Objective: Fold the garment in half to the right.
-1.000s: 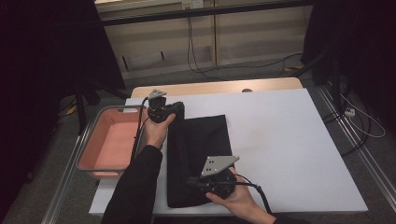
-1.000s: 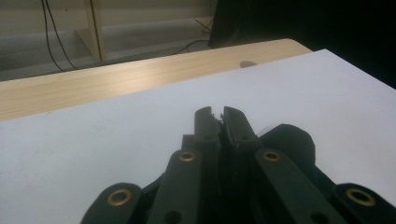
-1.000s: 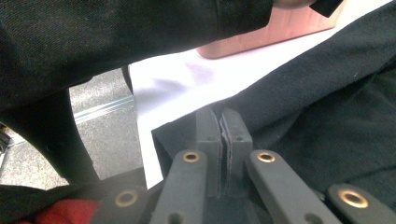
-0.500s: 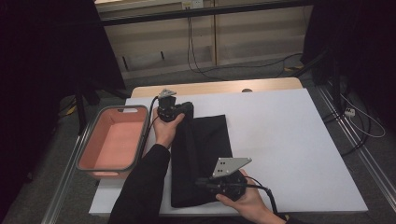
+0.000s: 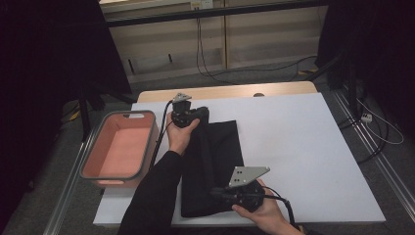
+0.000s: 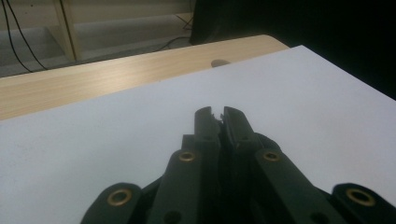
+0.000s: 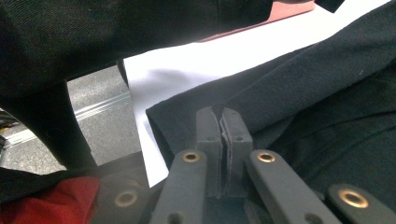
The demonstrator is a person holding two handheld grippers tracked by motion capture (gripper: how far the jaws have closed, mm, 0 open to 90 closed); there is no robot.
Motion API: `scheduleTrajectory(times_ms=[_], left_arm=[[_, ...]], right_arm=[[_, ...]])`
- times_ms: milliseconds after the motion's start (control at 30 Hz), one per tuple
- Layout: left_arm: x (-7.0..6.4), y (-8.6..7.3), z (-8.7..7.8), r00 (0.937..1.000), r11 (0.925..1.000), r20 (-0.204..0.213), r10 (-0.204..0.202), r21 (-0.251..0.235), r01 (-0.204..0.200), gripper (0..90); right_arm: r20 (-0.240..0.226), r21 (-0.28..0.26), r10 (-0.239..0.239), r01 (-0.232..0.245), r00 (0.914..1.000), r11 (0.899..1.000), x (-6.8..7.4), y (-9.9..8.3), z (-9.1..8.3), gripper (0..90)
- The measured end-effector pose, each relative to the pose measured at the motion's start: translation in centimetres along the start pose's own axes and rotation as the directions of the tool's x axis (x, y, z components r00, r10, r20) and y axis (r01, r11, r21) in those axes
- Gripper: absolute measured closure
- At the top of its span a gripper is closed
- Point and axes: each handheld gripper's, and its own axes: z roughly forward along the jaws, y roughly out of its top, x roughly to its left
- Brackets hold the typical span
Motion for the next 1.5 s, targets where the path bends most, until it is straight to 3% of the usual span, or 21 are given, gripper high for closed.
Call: scheduleTrajectory(times_ms=[1167,1400,1500], left_arm=[[-2.6,1.1,3.0,0.999,0.9993,0.034,0.029,0.023,-0.03,85.0],[-3.2,0.6,4.2,0.9986,0.9987,0.042,0.032,0.039,-0.034,85.0],[-3.4,0.3,4.6,0.9987,0.9972,0.024,0.046,0.058,-0.047,84.4]], right_arm=[[0.067,-0.003,0.035,-0.035,0.9971,0.999,-1.1,-2.0,-3.4,87.5],[0.073,0.019,0.044,-0.046,0.9964,0.999,-1.3,-2.7,-3.5,87.5],[0.078,0.019,0.042,-0.044,0.9961,0.999,-1.3,-2.7,-3.7,87.5]])
